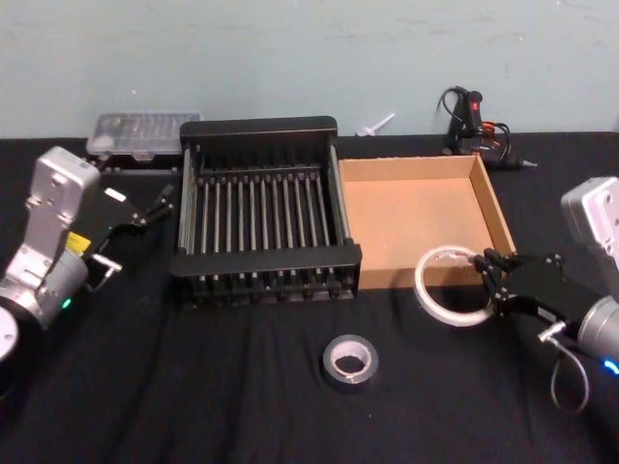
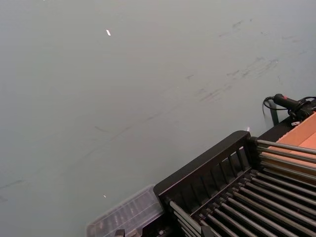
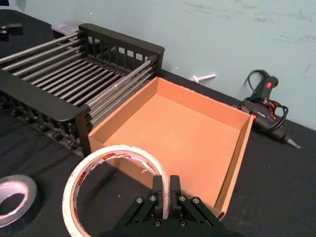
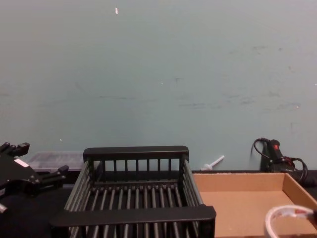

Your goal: Pick up the white tape and place it into the black box , Pick up the silver tape and place it into the brown box.

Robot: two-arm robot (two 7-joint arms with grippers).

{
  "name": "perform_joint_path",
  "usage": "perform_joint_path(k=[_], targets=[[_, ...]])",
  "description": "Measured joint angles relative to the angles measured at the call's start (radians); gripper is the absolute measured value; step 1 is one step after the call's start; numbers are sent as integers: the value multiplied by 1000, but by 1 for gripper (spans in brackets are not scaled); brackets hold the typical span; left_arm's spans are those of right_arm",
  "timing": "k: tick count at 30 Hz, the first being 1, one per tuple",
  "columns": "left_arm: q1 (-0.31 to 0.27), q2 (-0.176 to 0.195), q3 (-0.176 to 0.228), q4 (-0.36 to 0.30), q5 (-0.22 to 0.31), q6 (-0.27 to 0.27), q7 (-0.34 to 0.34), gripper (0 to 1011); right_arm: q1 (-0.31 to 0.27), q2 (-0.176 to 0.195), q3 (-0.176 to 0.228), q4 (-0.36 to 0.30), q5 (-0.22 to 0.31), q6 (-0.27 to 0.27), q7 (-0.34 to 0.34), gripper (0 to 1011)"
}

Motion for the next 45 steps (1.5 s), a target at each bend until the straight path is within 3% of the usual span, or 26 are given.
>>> perform_joint_path(k=[12,19,32,45], targets=[[0,0,0,0,0,0,0,1001,113,-15,-35,78,-43,-19,18,91],[0,0,0,0,0,0,0,1001,195,-41,-58,147,-66,-73,32,90],[0,0,0,0,0,0,0,1001,349,-100,-112,290,-113,-144,49,91],[0,0,0,0,0,0,0,1001,500,-185,-185,451,-157,-194,68,90]])
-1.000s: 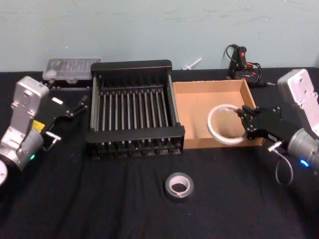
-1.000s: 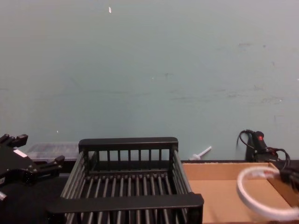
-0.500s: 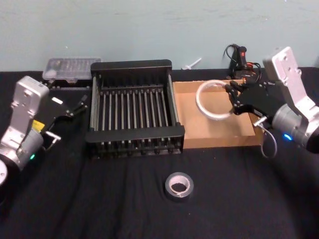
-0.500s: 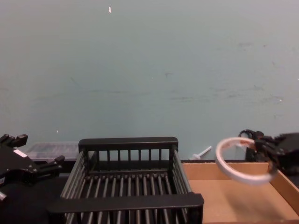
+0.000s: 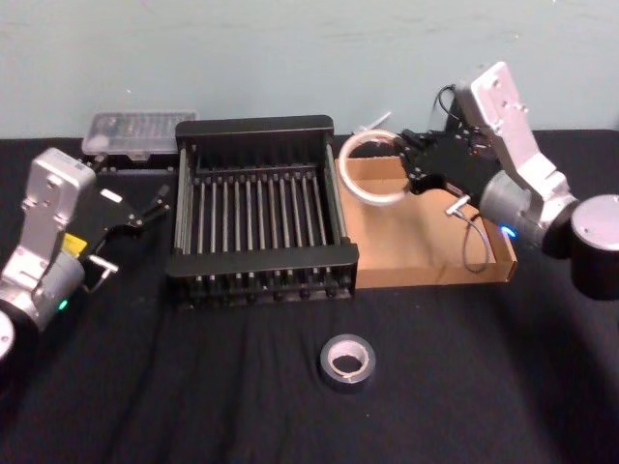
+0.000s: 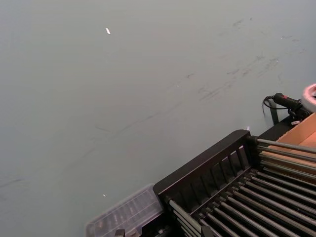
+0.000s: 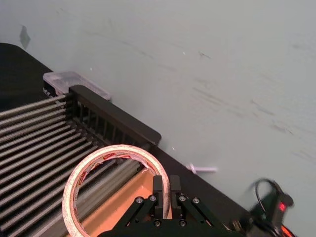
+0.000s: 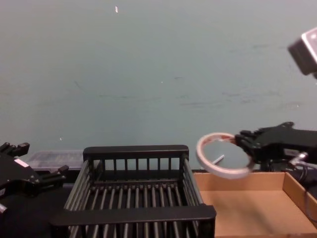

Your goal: Pick up the white tape and place it into the black box , Pick up the silver tape and place it into the brown box.

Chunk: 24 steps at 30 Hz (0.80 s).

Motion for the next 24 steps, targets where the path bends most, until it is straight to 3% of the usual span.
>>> perform_joint_path(k=[16,24], targets=[[0,0,0,0,0,0,0,1001,168,-112,-88,216,-41,-72,34,90],[0,0,0,0,0,0,0,1001,220,-161,-122,303,-49,-112,52,90]])
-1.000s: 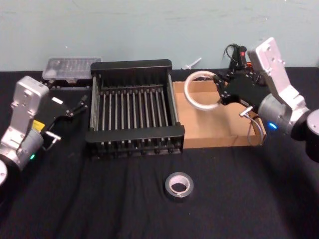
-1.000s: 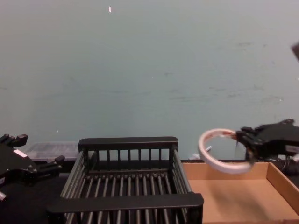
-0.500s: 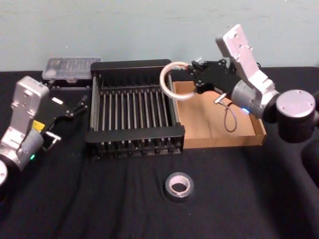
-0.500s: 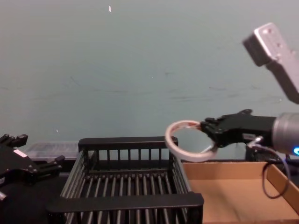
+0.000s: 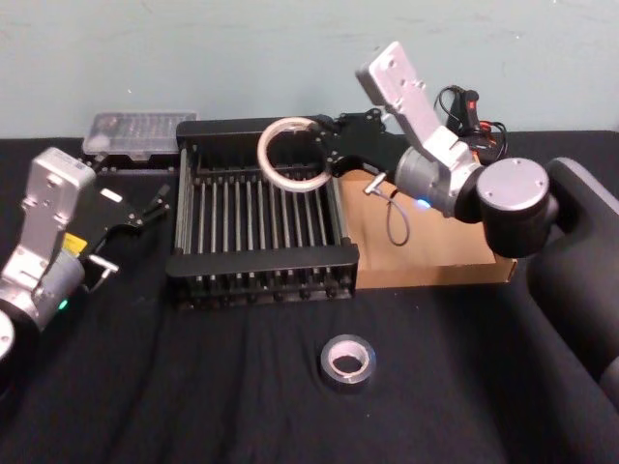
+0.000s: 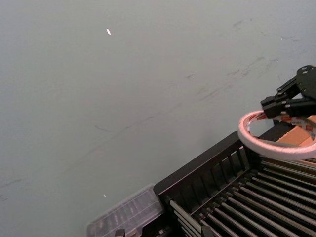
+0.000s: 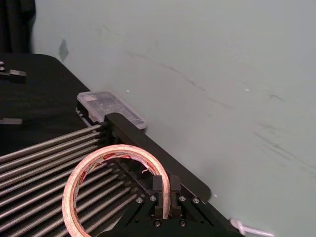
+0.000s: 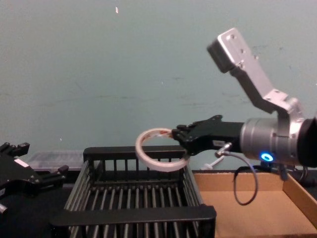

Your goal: Pick up the white tape and place it into the black box , Pick up the silver tape and place it into the brown box.

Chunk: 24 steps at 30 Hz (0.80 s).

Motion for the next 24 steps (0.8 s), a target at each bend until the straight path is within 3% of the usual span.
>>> perform_joint_path(k=[10,24], targets=[[0,0,0,0,0,0,0,1001,17,-31,-22,60,-2,-15,8,91],[0,0,0,0,0,0,0,1001,16,-35,-28,67,-6,-15,8,90]])
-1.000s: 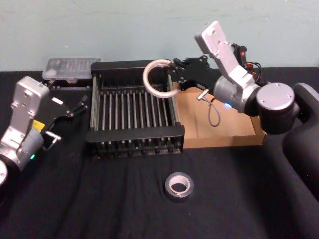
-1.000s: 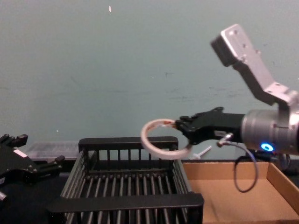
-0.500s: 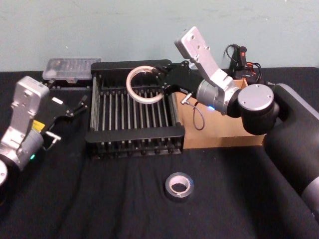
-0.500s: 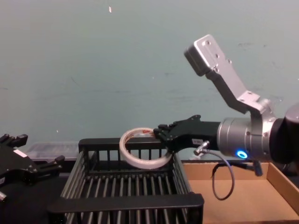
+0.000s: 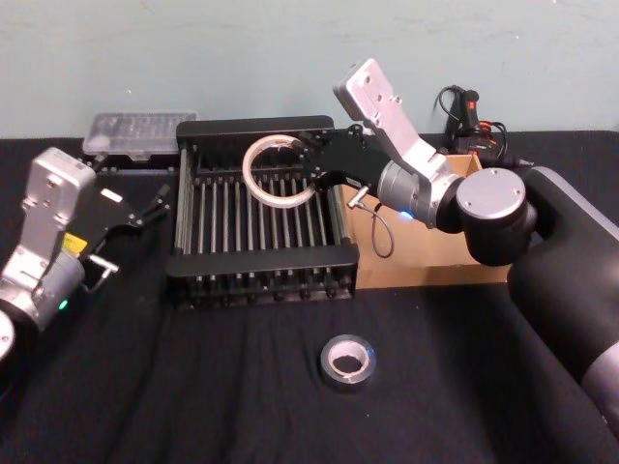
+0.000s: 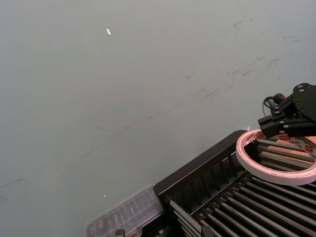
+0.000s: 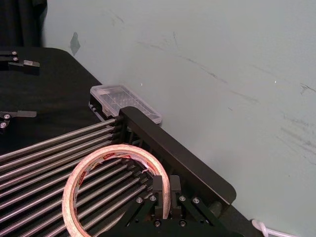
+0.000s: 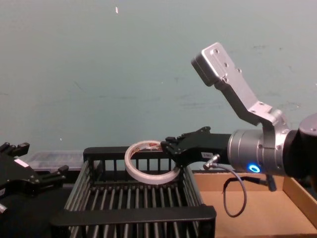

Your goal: Pick up the white tape and place it into the black box , Pick up the silver tape and place it into the brown box.

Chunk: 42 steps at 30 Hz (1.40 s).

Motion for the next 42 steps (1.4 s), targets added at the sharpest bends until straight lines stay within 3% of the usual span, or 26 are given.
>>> perform_joint_path(k=[3,10,15,21,32,42], targets=[[0,0,0,0,0,0,0,1001,0,0,0,0,0,0,0,93],[0,0,0,0,0,0,0,1002,0,1,1,-1,2,0,0,268],[0,0,0,0,0,0,0,1001,0,1,2,-2,2,1,0,465],[0,0,0,0,0,0,0,1001,0,1,2,-2,3,1,0,605],[0,0,0,0,0,0,0,1001,0,1,2,-2,3,2,0,968],[0,0,0,0,0,0,0,1001,0,1,2,-2,3,2,0,1002]])
